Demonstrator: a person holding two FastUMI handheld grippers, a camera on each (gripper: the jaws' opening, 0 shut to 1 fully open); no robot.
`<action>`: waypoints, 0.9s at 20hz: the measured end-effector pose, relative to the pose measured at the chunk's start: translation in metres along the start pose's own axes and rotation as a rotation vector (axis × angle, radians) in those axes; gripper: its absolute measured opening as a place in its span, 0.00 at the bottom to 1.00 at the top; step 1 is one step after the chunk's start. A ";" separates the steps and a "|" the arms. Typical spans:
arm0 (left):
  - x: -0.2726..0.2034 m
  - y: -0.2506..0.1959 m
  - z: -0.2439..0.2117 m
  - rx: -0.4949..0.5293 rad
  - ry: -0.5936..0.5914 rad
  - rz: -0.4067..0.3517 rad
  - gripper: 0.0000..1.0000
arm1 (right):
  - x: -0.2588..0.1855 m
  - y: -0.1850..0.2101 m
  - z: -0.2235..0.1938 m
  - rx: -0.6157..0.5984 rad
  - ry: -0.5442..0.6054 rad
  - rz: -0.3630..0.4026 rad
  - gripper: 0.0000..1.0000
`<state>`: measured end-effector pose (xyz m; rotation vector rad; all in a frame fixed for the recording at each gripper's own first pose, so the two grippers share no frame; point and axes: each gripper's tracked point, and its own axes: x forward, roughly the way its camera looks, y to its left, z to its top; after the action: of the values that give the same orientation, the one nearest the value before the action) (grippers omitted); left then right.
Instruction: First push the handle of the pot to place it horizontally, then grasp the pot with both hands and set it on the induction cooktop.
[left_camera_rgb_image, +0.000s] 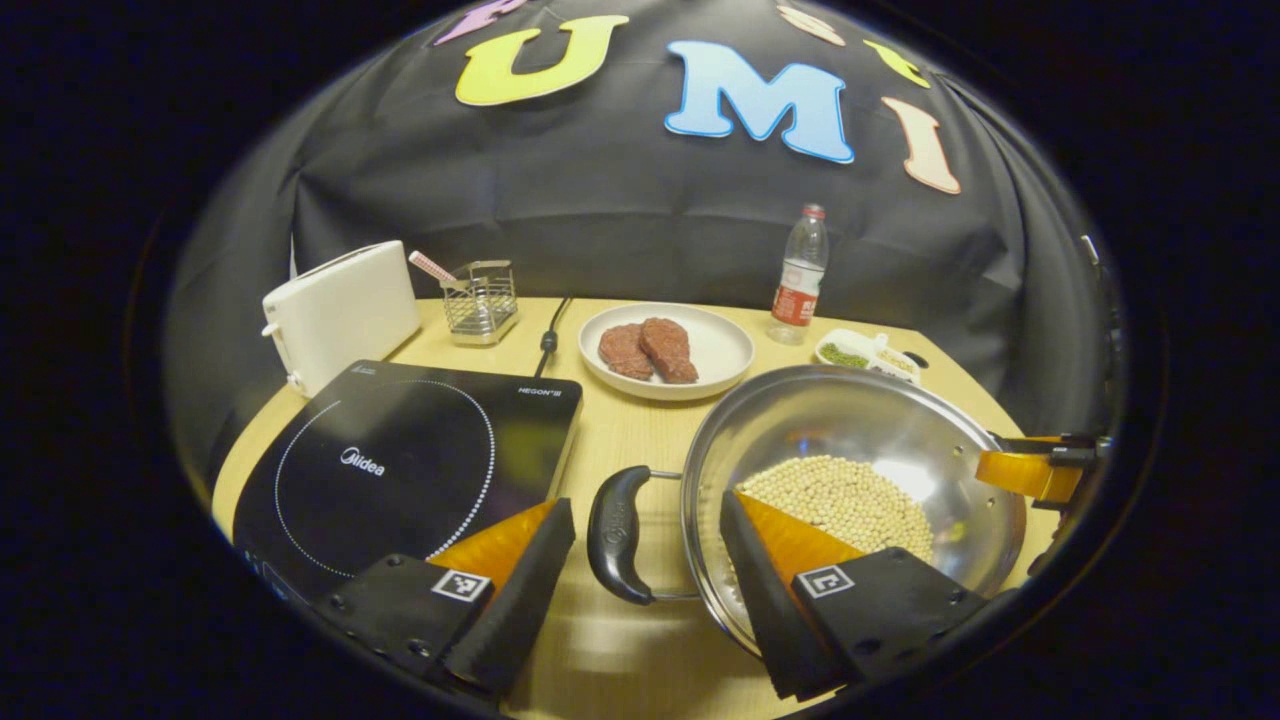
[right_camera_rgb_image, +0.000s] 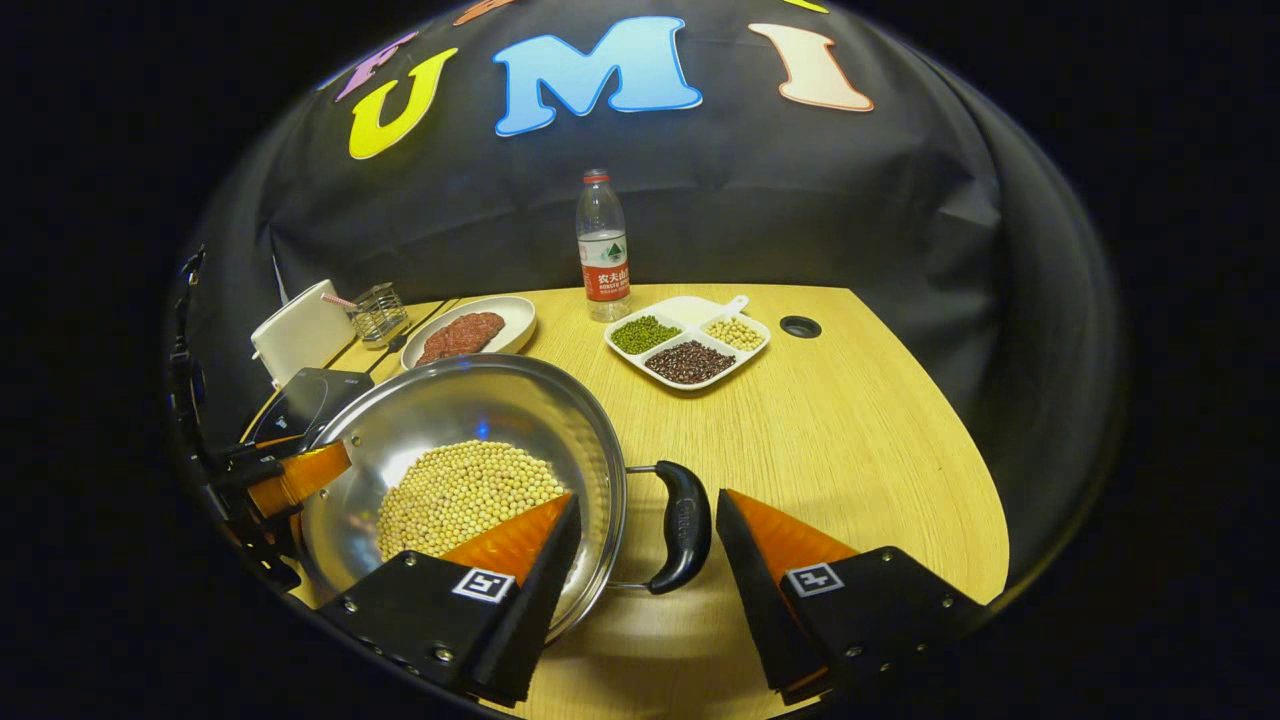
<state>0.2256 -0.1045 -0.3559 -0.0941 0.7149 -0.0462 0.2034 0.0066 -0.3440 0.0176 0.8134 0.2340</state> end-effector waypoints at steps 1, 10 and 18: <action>-0.001 -0.001 -0.001 0.005 0.005 0.002 0.95 | 0.000 -0.002 -0.001 0.003 0.001 -0.011 0.82; 0.008 0.002 -0.004 0.008 0.025 0.040 0.69 | 0.010 -0.004 -0.005 0.053 0.030 -0.011 0.59; 0.002 -0.003 -0.001 -0.018 0.050 0.014 0.63 | -0.002 -0.002 -0.007 0.048 0.067 -0.024 0.48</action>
<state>0.2266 -0.1080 -0.3574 -0.1052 0.7654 -0.0292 0.1973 0.0035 -0.3475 0.0451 0.8852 0.1933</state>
